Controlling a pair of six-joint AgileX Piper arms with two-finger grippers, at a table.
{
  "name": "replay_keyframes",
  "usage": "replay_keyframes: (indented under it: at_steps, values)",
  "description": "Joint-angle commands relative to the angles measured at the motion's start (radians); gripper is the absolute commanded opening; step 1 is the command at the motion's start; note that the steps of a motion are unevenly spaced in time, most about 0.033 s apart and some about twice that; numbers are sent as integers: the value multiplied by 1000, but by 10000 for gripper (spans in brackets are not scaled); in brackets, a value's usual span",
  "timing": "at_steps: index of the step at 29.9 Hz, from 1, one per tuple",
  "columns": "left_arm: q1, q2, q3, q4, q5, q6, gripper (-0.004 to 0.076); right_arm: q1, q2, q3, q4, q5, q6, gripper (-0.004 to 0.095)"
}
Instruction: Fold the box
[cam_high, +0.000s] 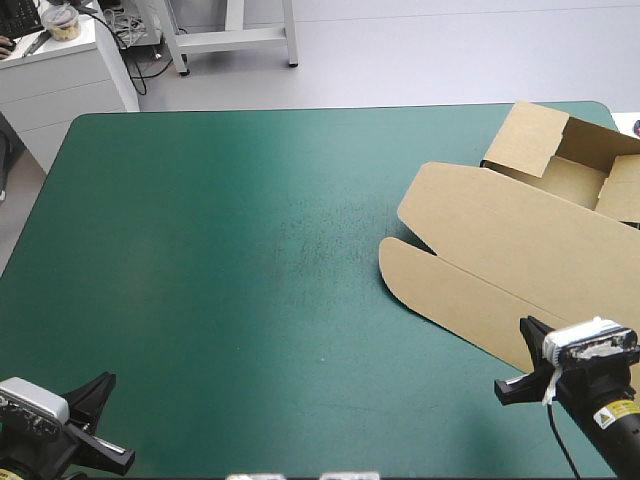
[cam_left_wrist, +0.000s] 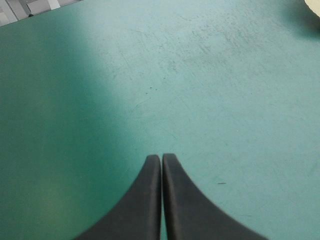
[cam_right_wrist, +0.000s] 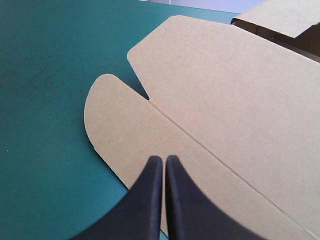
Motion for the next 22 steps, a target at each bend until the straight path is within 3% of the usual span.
replay_keyframes:
  at_steps: [1,6,14,22]
  values:
    - [-3,-8,-21,4,-73,-10,-10,3,-84,16,8,-83,3,-1]
    - [-3,-46,-21,4,-73,-10,-10,3,-186,49,-18,-64,61,-1]
    - [-3,-70,-18,12,-79,-10,-10,3,-231,51,-210,45,271,-1]
    - [-3,-70,-17,11,-80,-10,-10,3,-231,51,-218,45,275,-1]
